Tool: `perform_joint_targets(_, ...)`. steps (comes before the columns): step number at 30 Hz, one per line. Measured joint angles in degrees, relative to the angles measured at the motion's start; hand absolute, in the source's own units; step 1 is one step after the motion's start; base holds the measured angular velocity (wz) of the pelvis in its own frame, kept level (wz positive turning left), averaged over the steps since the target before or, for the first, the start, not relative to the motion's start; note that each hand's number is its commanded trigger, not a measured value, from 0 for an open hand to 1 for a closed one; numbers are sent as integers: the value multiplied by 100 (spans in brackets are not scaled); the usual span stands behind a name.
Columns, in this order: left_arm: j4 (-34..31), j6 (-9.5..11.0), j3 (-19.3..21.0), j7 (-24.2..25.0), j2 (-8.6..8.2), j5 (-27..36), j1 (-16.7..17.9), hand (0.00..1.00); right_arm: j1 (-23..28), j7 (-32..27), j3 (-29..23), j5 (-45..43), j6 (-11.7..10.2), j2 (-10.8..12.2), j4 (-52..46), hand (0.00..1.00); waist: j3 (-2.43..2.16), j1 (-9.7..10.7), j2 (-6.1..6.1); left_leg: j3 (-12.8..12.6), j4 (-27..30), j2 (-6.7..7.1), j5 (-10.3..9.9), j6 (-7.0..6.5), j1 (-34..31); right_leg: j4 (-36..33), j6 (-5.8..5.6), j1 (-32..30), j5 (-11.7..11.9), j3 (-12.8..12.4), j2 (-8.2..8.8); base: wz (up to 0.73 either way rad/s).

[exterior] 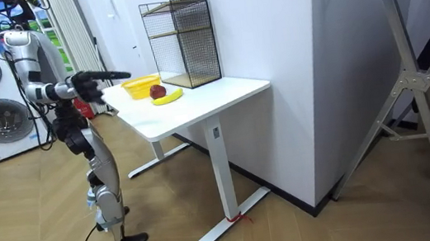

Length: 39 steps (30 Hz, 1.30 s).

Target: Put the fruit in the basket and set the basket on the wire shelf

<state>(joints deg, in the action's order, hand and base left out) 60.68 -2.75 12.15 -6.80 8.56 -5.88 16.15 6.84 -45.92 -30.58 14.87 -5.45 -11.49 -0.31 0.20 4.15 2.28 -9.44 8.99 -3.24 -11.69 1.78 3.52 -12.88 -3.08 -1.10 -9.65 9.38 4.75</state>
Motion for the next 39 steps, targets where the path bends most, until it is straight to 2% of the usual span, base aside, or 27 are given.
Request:
perform_joint_targets(3,4,80,-147,91,7,20,-51,0,-13,384,511,-259,-18,-36,-93,0,9,-71,10,5,-13,0,0,0,-1,13,0,8,0,13,0,-2)
perform_joint_targets(7,28,87,-413,152,8,14,-156,0,-114,989,1136,-275,-17,-67,-179,0,10,-167,16,24,-9,-3,1,-1,13,9,0,41,1,42,9,4)
perform_joint_targets(12,48,88,-474,239,8,5,-203,0,-259,1711,1591,-377,-16,-116,-179,0,15,-285,25,37,11,-6,1,-1,14,3,2,51,2,59,13,0)
perform_joint_targets(19,-9,89,-441,291,32,-121,-155,0,-292,2556,1860,-395,-7,-125,-142,0,23,-422,50,180,23,-5,1,-1,30,31,3,161,2,192,21,10)
perform_joint_targets(25,-39,89,-471,307,79,-179,-34,0,-317,3082,2105,-397,1,-125,284,0,29,-467,68,233,32,-6,0,0,93,46,3,268,2,243,24,5)
perform_joint_targets(28,-41,89,-509,361,144,-234,-15,0,-319,3239,2199,-400,4,-127,439,0,26,-457,79,312,44,-4,-1,1,93,95,9,338,6,320,25,12)
perform_joint_targets(39,-251,89,-564,537,154,-511,-39,0,-582,3521,2307,-1100,6,-127,843,0,24,-528,63,359,61,-2,0,1,73,117,14,357,10,367,24,2)
